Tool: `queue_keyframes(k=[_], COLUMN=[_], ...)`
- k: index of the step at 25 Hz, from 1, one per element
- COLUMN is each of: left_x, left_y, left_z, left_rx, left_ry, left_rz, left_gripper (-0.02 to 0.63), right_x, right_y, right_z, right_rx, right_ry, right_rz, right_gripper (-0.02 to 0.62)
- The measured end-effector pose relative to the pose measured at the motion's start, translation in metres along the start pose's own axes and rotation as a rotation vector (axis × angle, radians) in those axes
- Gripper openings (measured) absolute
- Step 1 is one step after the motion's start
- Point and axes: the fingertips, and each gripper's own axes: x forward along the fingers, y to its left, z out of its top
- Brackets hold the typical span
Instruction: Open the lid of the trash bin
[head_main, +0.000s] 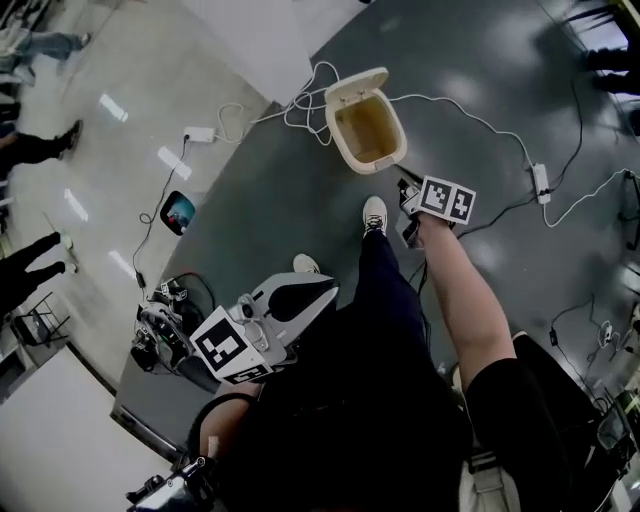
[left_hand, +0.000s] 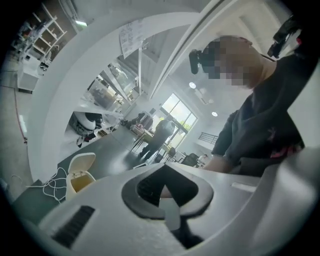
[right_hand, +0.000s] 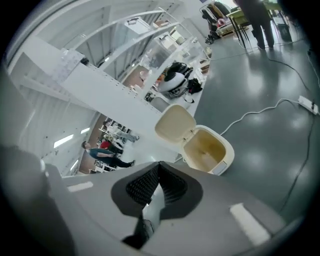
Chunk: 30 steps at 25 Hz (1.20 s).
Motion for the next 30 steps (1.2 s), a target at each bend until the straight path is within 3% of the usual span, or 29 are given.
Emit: queue_keyframes(k=[7,12,16,25,30], left_x=[-0.025,-0.046,-0.058,-0.081,-0.082], left_y=[-0.027,-0.052,-0.068,-0.093,-0.105], left_z=[0.027,0.033,0.040,0.056,0.054], left_rx=[0.091,0.144,0.198,0.271,0.265], left_ry=[-0.041,-0.062,-0.085,-0.132,-0.121], left_rz=[-0.043,-0.075,-0.084,-0.104,-0.135], left_gripper=[0.006,0.006,0.006,0.006,0.006], right_x=[-0.087,-0.166,-0.219,-0.282,-0.284], right_y=[0.156,0.267,0.331,0.405,0.411], right_z=[0.017,-0.005,-0.033,-0.091,-0.117], right_rx=[-0.243,-0.439,-0.568,-0.774,-0.756], right_ry=[-0.120,-0.182,-0.218,-0.331,-0.328], right_rz=[0.270,0.456,0.550,0.599,0.587], right_gripper=[0.003,0.005,0.005,0.005,0.005])
